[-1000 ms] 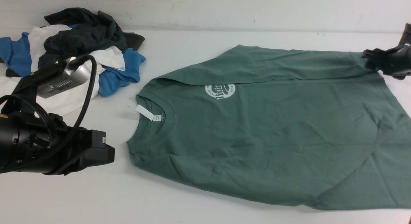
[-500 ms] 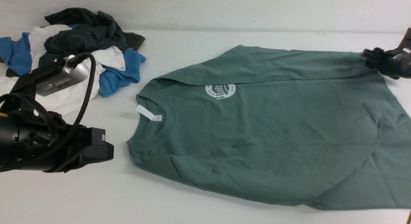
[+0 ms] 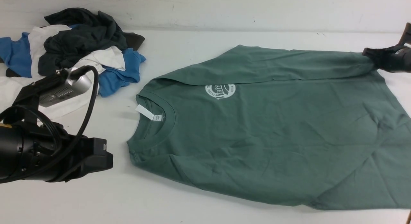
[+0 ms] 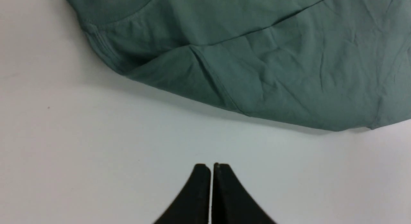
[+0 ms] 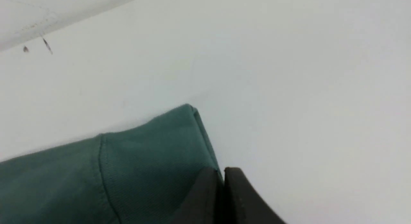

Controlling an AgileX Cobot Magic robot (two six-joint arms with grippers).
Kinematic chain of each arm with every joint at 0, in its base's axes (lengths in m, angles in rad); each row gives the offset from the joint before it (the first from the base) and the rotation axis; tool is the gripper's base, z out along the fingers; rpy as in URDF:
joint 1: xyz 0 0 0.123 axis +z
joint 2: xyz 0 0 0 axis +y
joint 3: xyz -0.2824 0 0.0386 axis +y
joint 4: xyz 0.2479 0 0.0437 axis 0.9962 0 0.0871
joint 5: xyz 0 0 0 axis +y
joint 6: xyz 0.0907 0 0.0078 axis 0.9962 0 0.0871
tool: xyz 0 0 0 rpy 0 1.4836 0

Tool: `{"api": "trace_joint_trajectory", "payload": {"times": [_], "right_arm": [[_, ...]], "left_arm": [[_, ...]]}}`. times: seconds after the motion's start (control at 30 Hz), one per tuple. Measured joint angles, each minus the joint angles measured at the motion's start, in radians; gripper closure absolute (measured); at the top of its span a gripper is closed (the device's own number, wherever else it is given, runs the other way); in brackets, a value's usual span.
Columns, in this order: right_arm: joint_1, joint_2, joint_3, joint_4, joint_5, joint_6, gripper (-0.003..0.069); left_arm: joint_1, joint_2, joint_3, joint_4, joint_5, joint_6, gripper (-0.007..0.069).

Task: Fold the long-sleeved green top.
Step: Hold the cuff with your right arm as far away from the cuff, then drag and drop the cuff with your right arm onto the cuff closest to your right arm

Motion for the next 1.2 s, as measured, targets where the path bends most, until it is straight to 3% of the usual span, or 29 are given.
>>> {"api": "trace_joint_trajectory", "payload": {"times": [0.37,0.73,0.9,1.2], "right_arm": [[0.013,-0.19,0.004,-0.136,0.214,0.0,0.0655],[0.052,-0.377,0.002,-0.151,0.782,0.002,0.0655],[0.061,-0.385,0.041,-0.193,0.828,0.047,0.0655],[0.06,-0.592,0.432,-0.3,0.833,0.11,0.0655]], "left_arm": [[0.0,0.0,0.012,0.0,-0.032,0.0,0.0625],[0.0,0.0,0.012,-0.004,-0.042,0.0,0.0625],[0.0,0.0,0.012,-0.006,-0.052,0.0,0.0625],[0.0,0.0,0.012,-0.008,-0.056,0.001,0.0625]]}}
